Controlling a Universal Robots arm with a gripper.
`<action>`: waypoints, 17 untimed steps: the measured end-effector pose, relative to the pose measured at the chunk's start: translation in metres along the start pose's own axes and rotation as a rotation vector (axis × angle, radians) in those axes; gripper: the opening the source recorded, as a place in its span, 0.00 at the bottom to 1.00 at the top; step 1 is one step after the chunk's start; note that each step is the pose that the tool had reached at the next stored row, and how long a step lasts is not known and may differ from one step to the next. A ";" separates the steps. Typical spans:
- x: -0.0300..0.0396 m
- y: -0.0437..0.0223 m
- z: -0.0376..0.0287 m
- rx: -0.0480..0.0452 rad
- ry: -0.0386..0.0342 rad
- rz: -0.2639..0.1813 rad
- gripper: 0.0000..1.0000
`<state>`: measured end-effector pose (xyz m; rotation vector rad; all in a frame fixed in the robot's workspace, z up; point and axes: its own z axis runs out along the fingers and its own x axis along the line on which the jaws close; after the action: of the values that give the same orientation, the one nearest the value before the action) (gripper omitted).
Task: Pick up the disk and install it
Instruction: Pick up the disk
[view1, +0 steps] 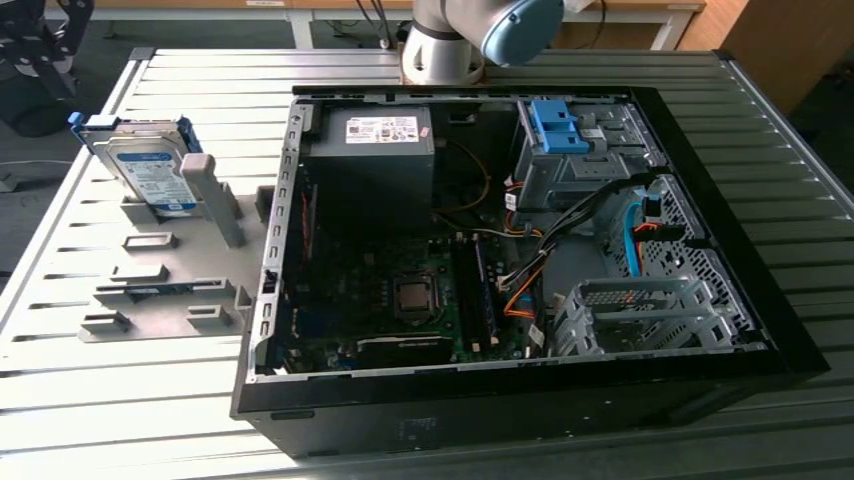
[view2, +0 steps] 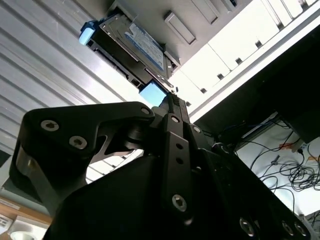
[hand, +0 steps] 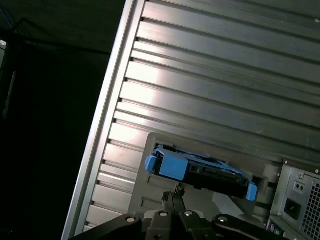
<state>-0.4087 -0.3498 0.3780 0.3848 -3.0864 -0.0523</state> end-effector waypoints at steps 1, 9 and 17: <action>0.0000 0.0000 0.0000 0.0004 -0.0005 -0.009 0.11; 0.0003 0.0001 0.0015 -0.0062 -0.0207 -0.071 0.11; 0.0004 0.0000 0.0029 -0.0042 -0.0150 -0.208 0.11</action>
<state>-0.4092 -0.3499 0.3751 0.7072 -3.0470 -0.0668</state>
